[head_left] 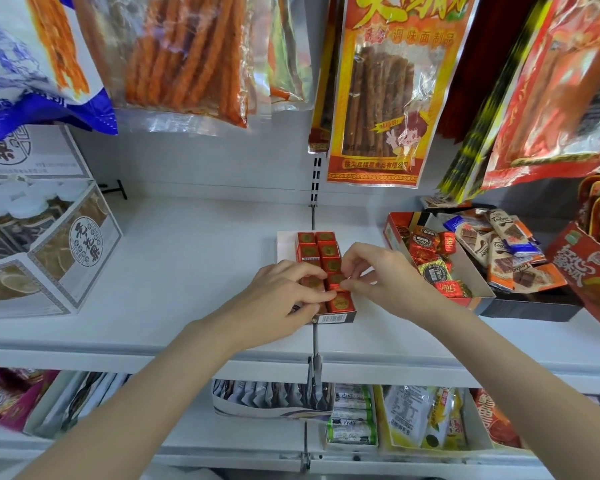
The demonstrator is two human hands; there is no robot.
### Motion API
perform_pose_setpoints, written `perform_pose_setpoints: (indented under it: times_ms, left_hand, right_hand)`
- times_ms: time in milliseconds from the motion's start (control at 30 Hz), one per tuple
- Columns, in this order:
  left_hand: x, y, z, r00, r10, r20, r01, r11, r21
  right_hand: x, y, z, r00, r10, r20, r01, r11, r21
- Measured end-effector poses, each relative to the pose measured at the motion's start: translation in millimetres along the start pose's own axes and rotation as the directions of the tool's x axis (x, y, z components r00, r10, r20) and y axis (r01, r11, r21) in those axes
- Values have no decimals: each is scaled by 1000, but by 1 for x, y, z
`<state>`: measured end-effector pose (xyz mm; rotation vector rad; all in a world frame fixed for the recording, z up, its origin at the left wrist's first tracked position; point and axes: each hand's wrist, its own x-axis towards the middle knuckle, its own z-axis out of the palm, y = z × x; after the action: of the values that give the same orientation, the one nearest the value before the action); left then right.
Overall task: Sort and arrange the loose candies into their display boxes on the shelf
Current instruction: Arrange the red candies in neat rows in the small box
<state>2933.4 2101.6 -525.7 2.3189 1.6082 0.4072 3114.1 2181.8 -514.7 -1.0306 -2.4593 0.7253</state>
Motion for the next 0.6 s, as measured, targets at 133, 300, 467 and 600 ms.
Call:
perform_pose_setpoints:
  times_ms: [133, 300, 467, 600]
  left_hand:
    - [0, 1, -2, 1000, -19, 12, 19, 1000, -12]
    - [0, 2, -1, 999, -29, 16, 29, 999, 14]
    - [1, 1, -2, 999, -30, 21, 30, 1000, 7]
    - [0, 2, -3, 999, -27, 20, 27, 999, 18]
  right_hand:
    - [2, -1, 2, 999, -27, -32, 26, 999, -35]
    - [6, -1, -4, 998, -61, 25, 62, 996, -64]
    - [2, -3, -7, 994, -92, 64, 98, 989, -106]
    - [4, -5, -2, 990, -137, 20, 138, 980, -141]
